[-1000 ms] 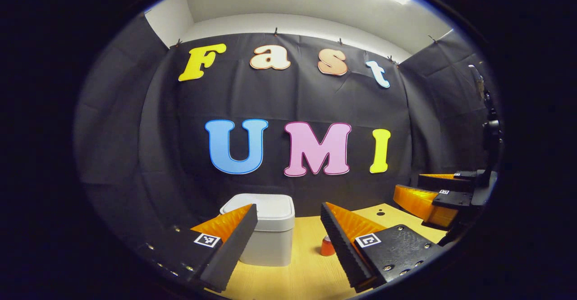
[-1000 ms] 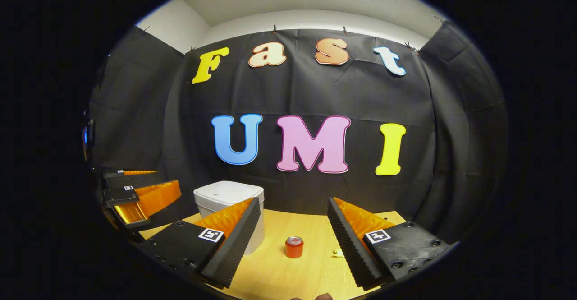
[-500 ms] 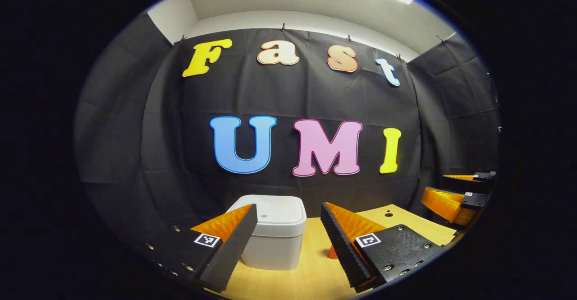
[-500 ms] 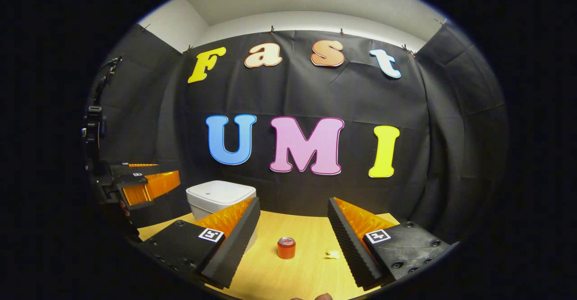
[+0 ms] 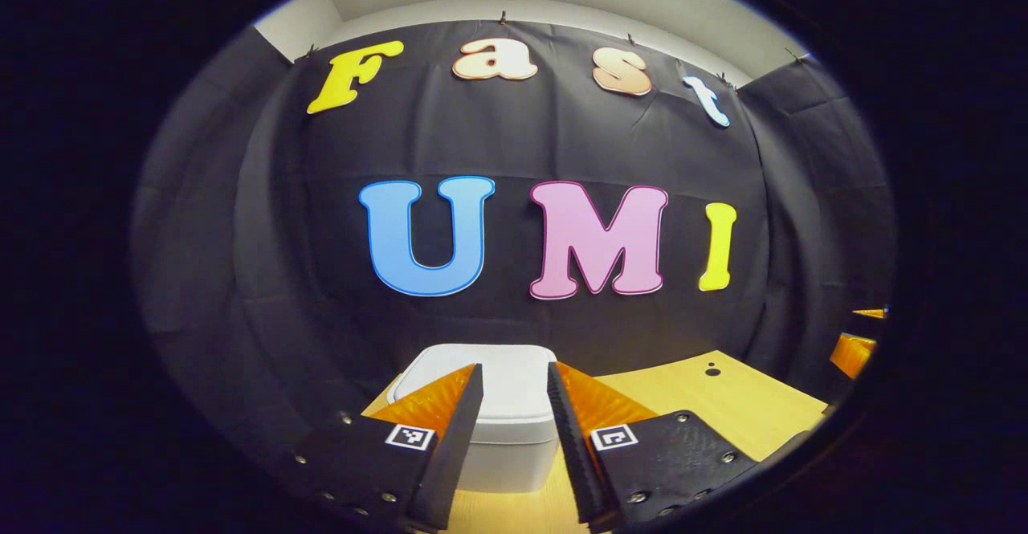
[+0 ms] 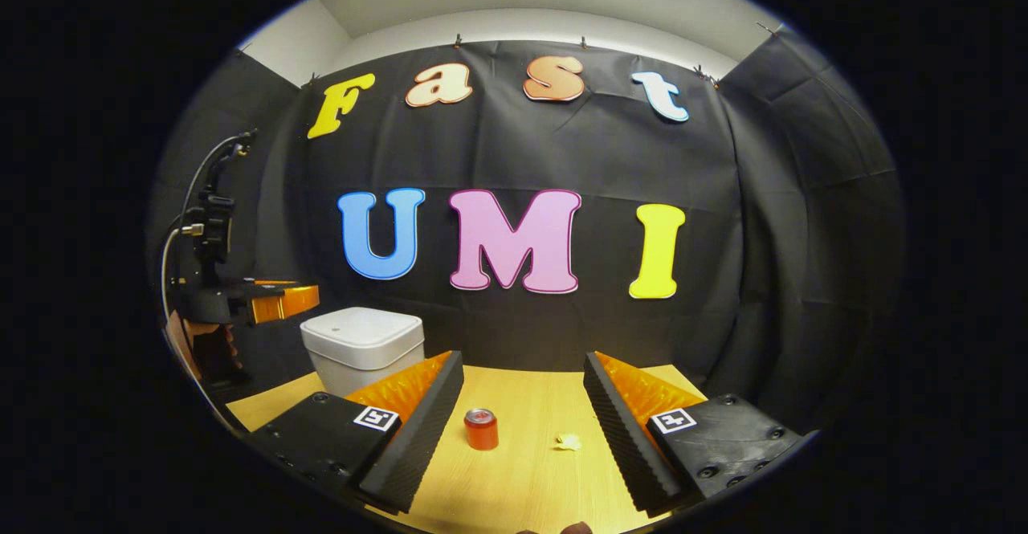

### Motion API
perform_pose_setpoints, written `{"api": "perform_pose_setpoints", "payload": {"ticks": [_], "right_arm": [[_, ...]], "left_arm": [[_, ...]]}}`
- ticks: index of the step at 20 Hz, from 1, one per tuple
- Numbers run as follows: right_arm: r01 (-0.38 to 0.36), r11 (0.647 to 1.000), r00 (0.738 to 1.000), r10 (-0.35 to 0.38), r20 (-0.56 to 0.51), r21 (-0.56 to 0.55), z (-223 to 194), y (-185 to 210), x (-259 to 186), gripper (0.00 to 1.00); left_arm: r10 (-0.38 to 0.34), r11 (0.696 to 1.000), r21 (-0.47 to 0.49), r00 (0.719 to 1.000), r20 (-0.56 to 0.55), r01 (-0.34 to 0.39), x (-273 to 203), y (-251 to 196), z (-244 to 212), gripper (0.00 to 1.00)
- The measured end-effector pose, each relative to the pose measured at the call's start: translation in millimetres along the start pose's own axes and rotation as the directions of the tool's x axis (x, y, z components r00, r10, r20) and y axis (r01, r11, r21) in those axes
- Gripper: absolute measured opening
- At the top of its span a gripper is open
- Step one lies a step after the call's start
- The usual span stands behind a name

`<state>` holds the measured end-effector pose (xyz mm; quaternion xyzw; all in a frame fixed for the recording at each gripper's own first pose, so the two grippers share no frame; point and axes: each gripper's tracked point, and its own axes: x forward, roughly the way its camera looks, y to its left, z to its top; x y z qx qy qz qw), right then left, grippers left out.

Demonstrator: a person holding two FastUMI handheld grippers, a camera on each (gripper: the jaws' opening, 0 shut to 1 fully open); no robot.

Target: Press the lid of the desktop garbage bin to open it, pick up the crumpled paper on the desktop and throw it into the bin, then pick up the pop can on the desktop and drop it into the bin, and finally close the garbage bin lid.

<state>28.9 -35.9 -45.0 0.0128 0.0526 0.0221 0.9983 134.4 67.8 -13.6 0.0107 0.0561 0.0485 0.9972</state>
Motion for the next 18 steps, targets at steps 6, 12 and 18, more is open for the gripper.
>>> {"api": "perform_pose_setpoints", "payload": {"ticks": [6,12,18], "right_arm": [[0.018,1.0,1.0,-0.018,-0.017,-0.001,-8,-29,9,0.98],[0.026,1.0,0.999,-0.026,-0.041,0.005,-16,-51,15,0.97],[0.039,0.999,0.998,-0.038,-0.053,0.014,-21,-61,12,0.98]], "left_arm": [[0.026,1.0,-0.001,0.998,-0.061,-0.026,50,7,-18,0.25],[0.044,0.996,-0.066,0.985,-0.166,-0.055,78,27,-53,0.01],[0.002,0.994,-0.107,0.966,-0.26,-0.031,88,40,-75,0.01]]}}
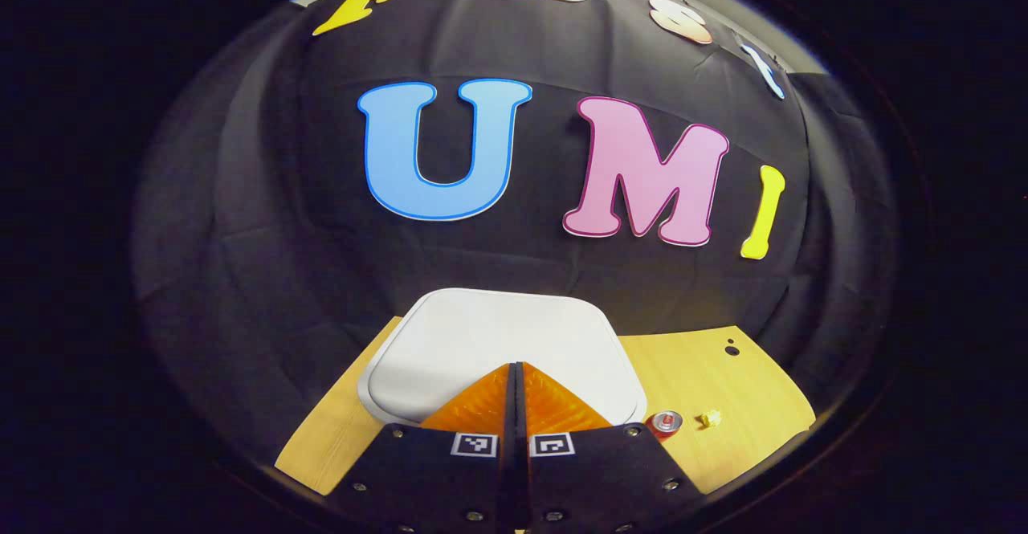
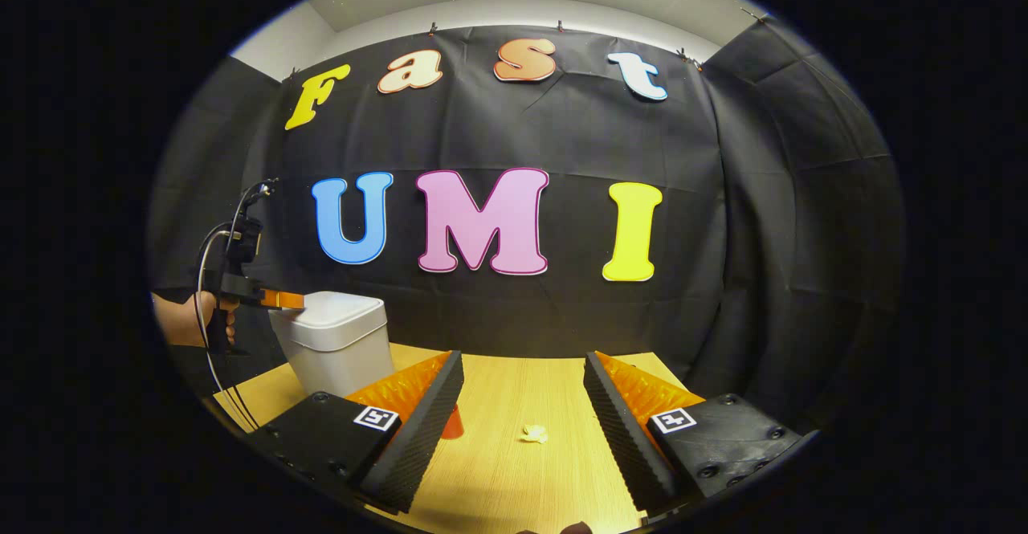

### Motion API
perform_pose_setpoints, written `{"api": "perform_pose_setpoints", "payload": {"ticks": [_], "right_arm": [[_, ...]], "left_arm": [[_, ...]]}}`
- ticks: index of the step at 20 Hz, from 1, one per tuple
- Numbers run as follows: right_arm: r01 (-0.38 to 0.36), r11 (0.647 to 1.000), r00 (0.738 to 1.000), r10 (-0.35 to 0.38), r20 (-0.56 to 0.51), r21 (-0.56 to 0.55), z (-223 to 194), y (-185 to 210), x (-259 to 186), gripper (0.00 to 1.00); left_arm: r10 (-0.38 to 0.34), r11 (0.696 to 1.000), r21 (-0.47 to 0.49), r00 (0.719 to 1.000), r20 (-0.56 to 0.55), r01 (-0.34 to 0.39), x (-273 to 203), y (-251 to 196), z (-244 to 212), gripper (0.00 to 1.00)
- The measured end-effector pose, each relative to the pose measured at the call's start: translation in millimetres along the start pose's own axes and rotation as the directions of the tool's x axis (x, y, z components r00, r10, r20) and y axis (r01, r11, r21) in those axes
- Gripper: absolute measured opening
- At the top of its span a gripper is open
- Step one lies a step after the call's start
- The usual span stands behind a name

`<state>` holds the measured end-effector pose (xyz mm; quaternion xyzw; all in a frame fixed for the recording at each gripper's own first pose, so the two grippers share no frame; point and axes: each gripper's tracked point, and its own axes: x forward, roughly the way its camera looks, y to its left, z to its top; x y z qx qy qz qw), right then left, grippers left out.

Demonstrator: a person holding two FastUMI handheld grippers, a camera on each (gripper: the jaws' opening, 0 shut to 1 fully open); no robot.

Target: Press the lid of the desktop garbage bin to open it, pick up the crumpled paper on the desktop and throw it into the bin, then pick up the pop can on the desktop and drop it into the bin, and finally close the garbage bin lid.

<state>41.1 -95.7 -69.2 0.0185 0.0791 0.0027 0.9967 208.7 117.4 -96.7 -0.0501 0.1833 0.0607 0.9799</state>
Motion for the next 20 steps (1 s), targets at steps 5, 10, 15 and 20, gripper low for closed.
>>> {"api": "perform_pose_setpoints", "payload": {"ticks": [5,10,15,20], "right_arm": [[-0.001,1.0,1.0,0.001,-0.03,0.005,-11,3,-3,0.98],[0.0,0.999,1.0,0.001,-0.015,0.047,-7,9,-6,0.98],[-0.002,0.999,0.999,0.004,-0.05,0.037,-19,12,-8,0.98],[0.007,1.0,0.999,-0.006,-0.051,0.027,-16,13,-6,0.98]], "left_arm": [[-0.007,0.998,0.068,0.999,-0.036,0.009,-2,-1,-5,0.01],[-0.007,0.993,0.119,0.998,-0.056,0.014,-1,-1,-12,0.01],[-0.027,0.996,0.083,1.0,0.016,0.025,-5,-2,0,0.01],[0.006,0.986,0.164,0.99,0.14,-0.029,-36,-12,40,0.0]]}}
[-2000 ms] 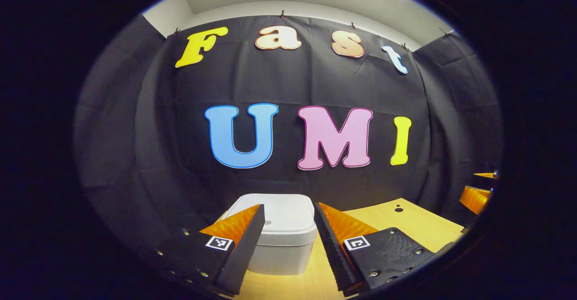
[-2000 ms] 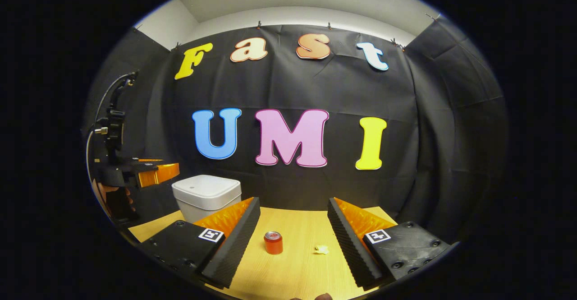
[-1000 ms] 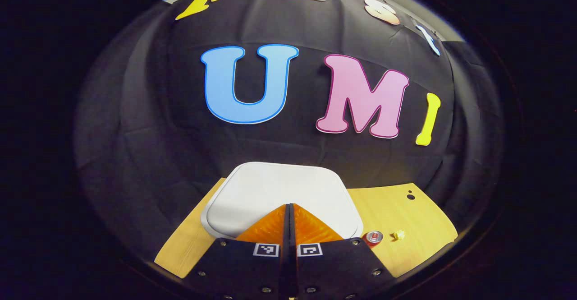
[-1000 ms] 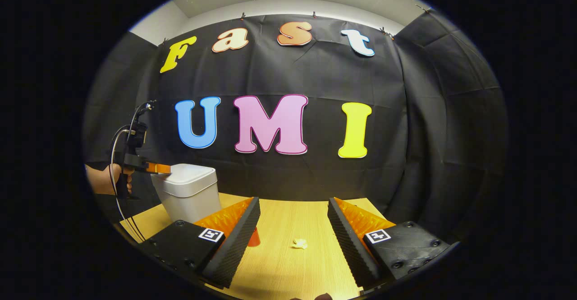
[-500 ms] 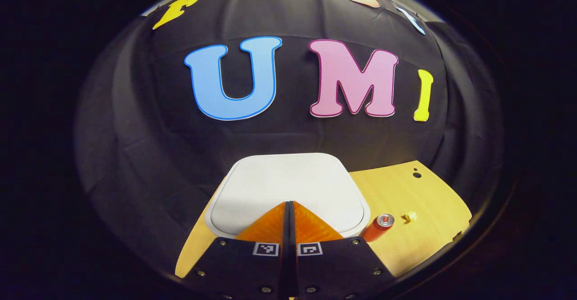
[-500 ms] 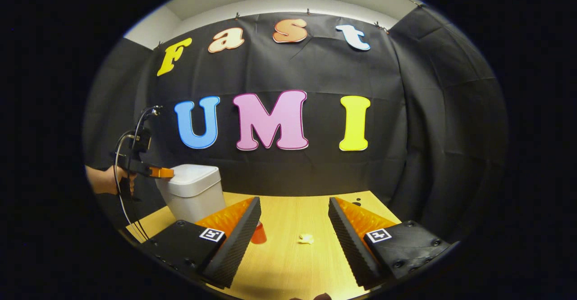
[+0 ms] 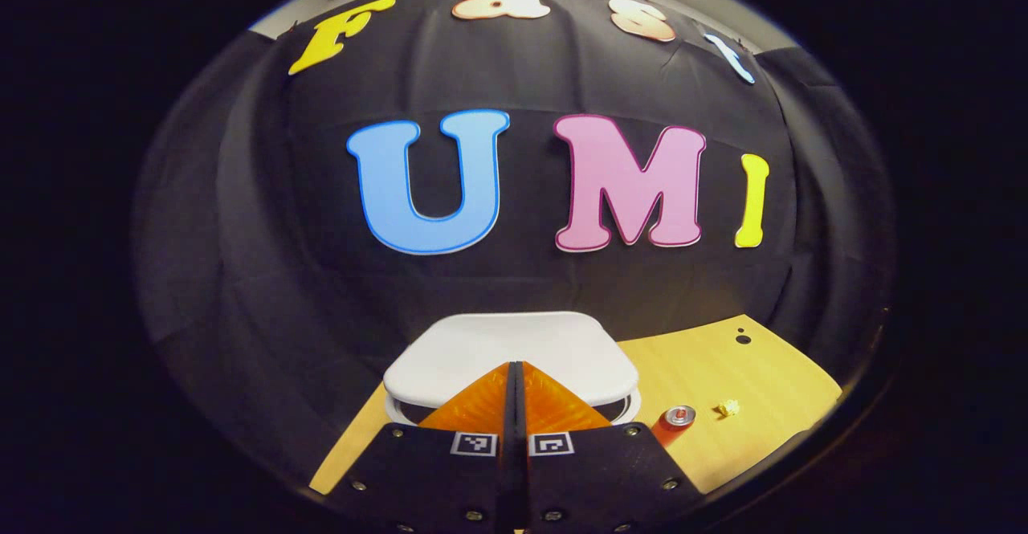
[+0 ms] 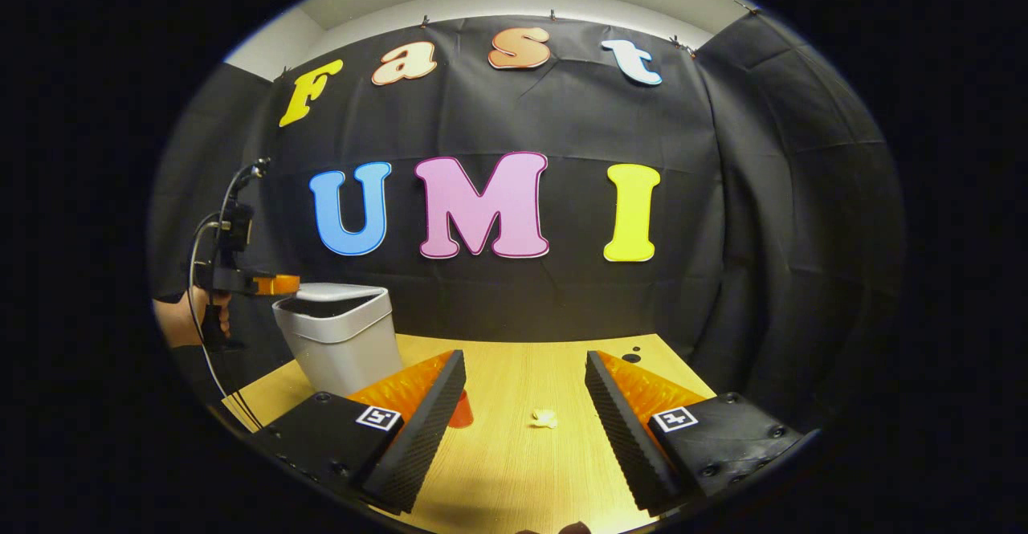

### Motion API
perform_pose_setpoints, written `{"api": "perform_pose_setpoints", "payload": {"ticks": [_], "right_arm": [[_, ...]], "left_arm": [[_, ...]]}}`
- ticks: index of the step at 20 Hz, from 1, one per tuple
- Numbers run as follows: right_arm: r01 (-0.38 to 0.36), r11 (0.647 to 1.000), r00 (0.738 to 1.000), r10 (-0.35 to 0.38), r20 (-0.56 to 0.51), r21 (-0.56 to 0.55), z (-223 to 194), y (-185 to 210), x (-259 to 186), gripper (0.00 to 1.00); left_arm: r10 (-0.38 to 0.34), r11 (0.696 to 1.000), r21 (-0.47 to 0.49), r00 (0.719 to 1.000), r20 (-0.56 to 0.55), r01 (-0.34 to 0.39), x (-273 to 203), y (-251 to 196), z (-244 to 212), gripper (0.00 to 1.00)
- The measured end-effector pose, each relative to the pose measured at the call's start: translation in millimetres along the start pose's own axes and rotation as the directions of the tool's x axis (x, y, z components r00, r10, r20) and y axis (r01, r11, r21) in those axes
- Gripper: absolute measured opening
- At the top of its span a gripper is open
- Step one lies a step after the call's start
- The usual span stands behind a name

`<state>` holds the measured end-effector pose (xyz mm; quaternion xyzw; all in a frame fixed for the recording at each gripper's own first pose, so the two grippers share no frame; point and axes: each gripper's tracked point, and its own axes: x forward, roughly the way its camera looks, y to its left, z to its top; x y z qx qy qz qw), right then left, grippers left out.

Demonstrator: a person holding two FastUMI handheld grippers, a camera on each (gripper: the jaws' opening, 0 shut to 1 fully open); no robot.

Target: Press the lid of the desktop garbage bin to open it, pick up the crumpled paper on the desktop and throw it into the bin, then pick up the pop can on the desktop and drop it into the bin, and finally close the garbage bin lid.

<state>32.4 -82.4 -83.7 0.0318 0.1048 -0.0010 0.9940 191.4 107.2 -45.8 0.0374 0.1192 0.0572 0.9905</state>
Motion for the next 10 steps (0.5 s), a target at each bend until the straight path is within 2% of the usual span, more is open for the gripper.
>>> {"api": "perform_pose_setpoints", "payload": {"ticks": [2,7,10], "right_arm": [[0.004,1.0,1.0,-0.004,0.002,0.0,2,2,-1,0.98],[0.011,1.0,1.0,-0.011,0.023,-0.001,10,10,1,0.97],[0.012,1.0,1.0,-0.012,0.028,-0.006,11,12,2,0.97]], "left_arm": [[0.005,1.0,0.013,0.999,0.038,-0.006,-13,-5,19,0.0],[-0.018,0.999,-0.043,0.982,0.189,0.027,-54,-30,72,0.01],[-0.05,0.998,-0.012,0.969,0.242,0.054,-79,-44,91,0.02]]}}
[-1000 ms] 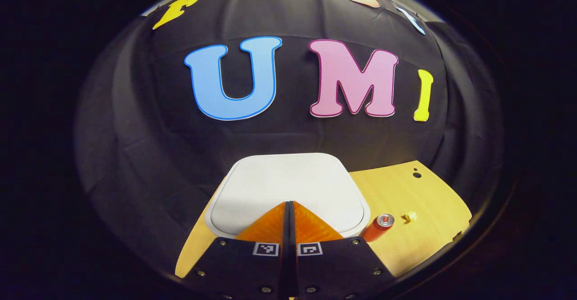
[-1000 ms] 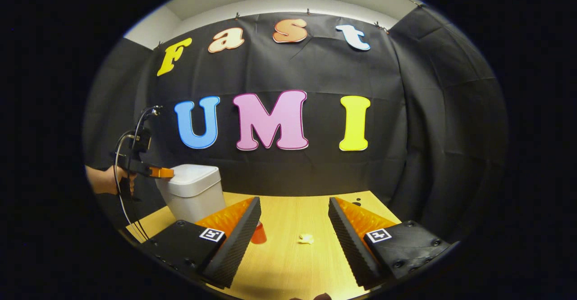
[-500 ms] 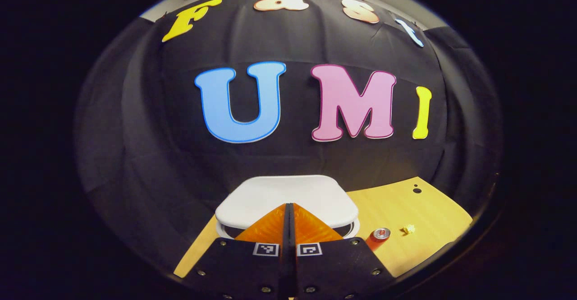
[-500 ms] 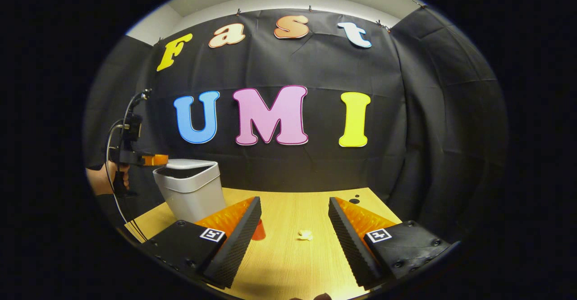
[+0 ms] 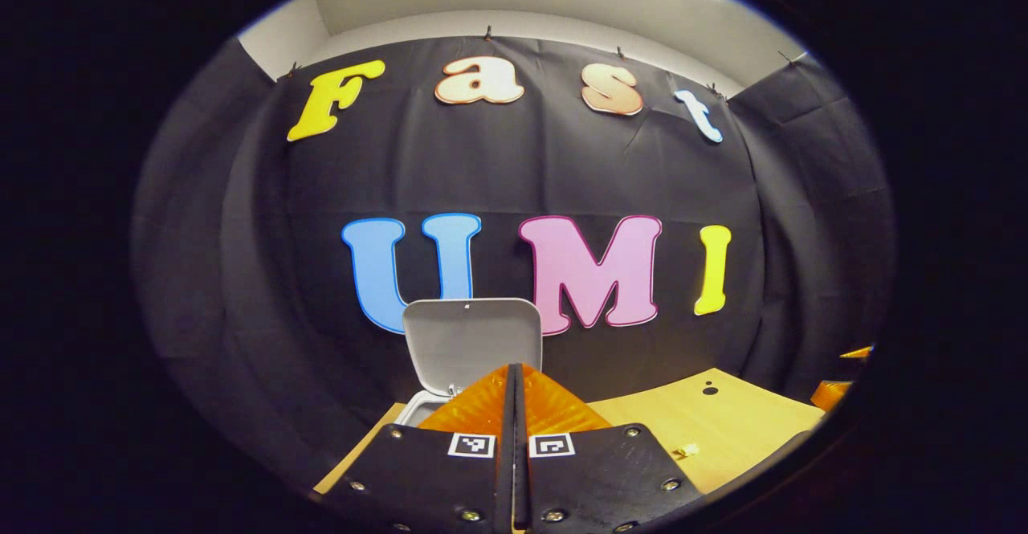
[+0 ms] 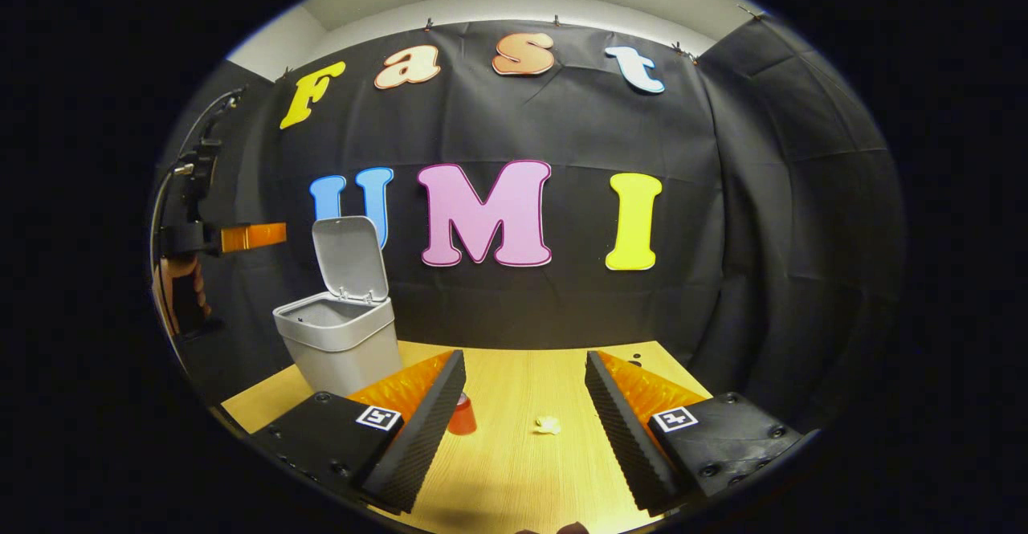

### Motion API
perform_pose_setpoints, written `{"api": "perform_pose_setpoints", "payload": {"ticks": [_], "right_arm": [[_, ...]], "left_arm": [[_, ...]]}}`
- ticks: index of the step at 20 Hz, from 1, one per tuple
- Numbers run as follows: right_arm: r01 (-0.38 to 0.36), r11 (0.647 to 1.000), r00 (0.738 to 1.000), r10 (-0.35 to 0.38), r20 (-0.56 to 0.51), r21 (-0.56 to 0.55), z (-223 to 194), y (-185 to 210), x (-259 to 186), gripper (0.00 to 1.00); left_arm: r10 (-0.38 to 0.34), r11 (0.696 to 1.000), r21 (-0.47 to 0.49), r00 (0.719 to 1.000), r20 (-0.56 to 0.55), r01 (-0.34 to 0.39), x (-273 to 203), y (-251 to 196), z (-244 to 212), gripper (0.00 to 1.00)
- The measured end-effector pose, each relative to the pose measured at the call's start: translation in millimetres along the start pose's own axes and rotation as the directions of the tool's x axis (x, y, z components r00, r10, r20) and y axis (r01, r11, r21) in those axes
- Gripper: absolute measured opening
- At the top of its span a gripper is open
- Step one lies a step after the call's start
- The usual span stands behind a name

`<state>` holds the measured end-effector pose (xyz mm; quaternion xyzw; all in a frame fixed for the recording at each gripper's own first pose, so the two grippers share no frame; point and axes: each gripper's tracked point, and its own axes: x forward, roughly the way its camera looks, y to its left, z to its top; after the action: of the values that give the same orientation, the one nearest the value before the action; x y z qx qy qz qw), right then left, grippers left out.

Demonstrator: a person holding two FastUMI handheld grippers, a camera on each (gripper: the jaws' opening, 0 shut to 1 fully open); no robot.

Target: Press the lid of the desktop garbage bin to open it, pick up the crumpled paper on the desktop and throw it into the bin, then pick up the pop can on the desktop and drop it into the bin, and finally close the garbage bin lid.

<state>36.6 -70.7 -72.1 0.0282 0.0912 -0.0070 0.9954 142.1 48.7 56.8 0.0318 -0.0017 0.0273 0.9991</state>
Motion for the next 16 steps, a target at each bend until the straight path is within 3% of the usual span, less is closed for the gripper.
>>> {"api": "perform_pose_setpoints", "payload": {"ticks": [3,4,5,6,8,11,16], "right_arm": [[0.007,1.0,1.0,-0.007,0.0,-0.011,0,2,0,0.97],[0.011,1.0,1.0,-0.011,0.005,-0.016,1,2,-1,0.97],[0.013,1.0,1.0,-0.013,0.008,-0.02,2,2,0,0.97],[0.014,1.0,1.0,-0.014,0.009,-0.024,2,2,1,0.97],[0.013,0.999,1.0,-0.013,0.001,-0.035,-2,1,5,0.97],[0.015,0.998,1.0,-0.016,-0.01,-0.068,-6,0,12,0.97],[0.009,0.997,1.0,-0.01,-0.016,-0.078,-8,4,18,0.98]], "left_arm": [[-0.008,1.0,-0.012,0.999,0.051,0.009,-25,-15,20,0.05],[-0.023,0.999,-0.027,0.998,0.062,0.024,-31,-24,22,0.2],[-0.037,0.998,-0.042,0.997,0.072,0.04,-39,-32,24,0.29],[-0.055,0.997,-0.051,0.995,0.087,0.06,-47,-38,25,0.6],[-0.084,0.994,-0.056,0.988,0.126,0.092,-61,-50,27,0.86],[-0.089,0.992,-0.082,0.987,0.134,0.101,-79,-61,14,0.86],[-0.121,0.988,-0.096,0.992,0.024,0.122,-91,-78,-30,0.86]]}}
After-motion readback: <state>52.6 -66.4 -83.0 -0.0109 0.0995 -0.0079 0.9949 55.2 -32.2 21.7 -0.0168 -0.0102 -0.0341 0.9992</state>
